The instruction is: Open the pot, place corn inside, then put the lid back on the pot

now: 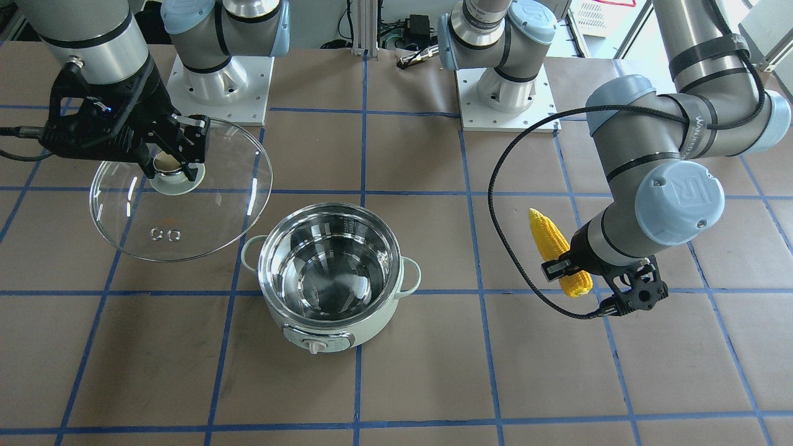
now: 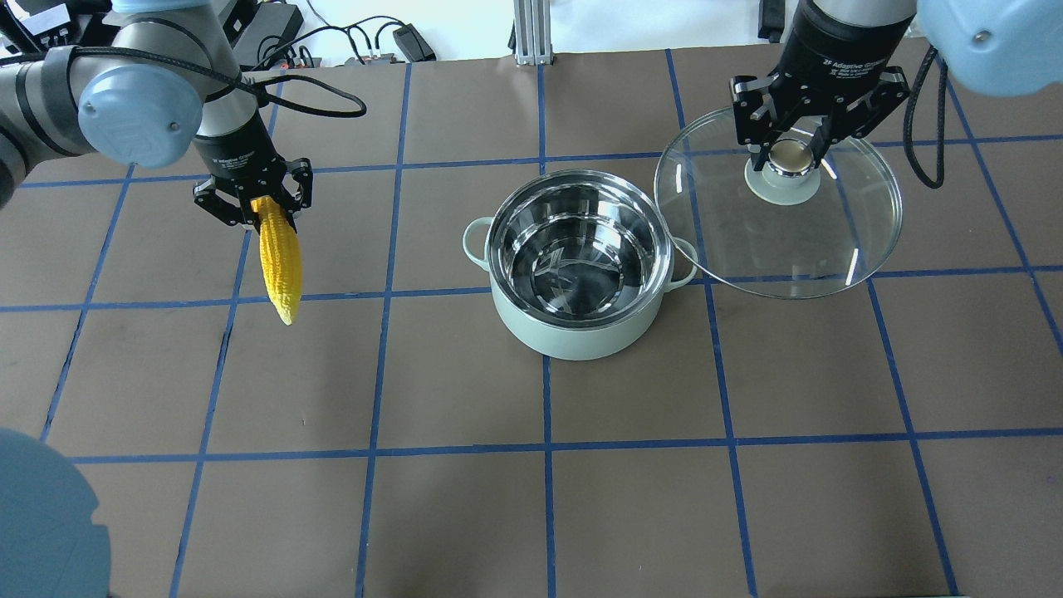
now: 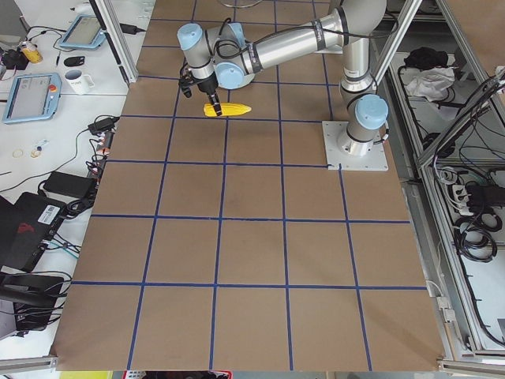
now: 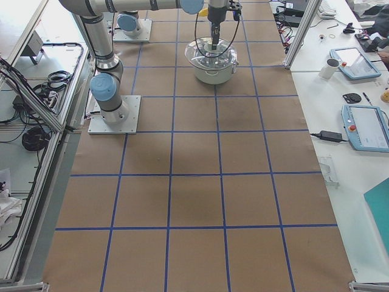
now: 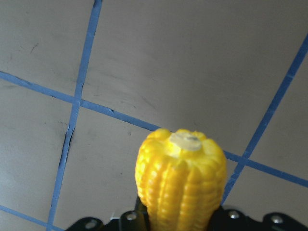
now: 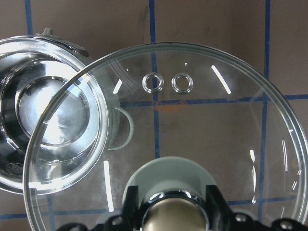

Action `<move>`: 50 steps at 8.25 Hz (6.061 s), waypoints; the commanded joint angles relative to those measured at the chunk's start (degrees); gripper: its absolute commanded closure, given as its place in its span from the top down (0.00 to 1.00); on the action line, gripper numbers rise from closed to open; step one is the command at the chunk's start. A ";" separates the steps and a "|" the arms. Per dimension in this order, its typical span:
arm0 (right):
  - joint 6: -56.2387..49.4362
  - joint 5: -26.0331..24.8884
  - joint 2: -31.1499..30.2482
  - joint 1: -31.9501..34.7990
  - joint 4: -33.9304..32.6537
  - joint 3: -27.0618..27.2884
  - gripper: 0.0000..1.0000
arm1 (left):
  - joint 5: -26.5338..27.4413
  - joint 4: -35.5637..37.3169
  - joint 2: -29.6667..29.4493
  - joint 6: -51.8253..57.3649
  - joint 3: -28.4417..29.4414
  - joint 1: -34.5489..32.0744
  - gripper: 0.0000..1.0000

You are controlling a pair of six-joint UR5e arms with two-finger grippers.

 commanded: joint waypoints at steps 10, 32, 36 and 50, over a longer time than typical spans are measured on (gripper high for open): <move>-0.02 -0.28 -0.04 -0.03 -0.04 0.05 0.26 | 0.12 -0.85 0.79 0.13 3.66 -4.73 0.00; -1.60 -1.42 -0.39 -0.03 -0.04 0.05 0.25 | -8.49 4.42 -12.92 -20.27 16.59 -30.33 0.00; -1.69 -1.07 -0.31 -0.64 -0.13 0.05 0.24 | -8.67 4.50 -12.84 -20.62 16.68 -31.48 0.34; 11.78 0.95 10.30 12.14 -13.99 -0.30 0.24 | -7.53 -5.01 0.85 -9.15 14.92 -15.86 1.00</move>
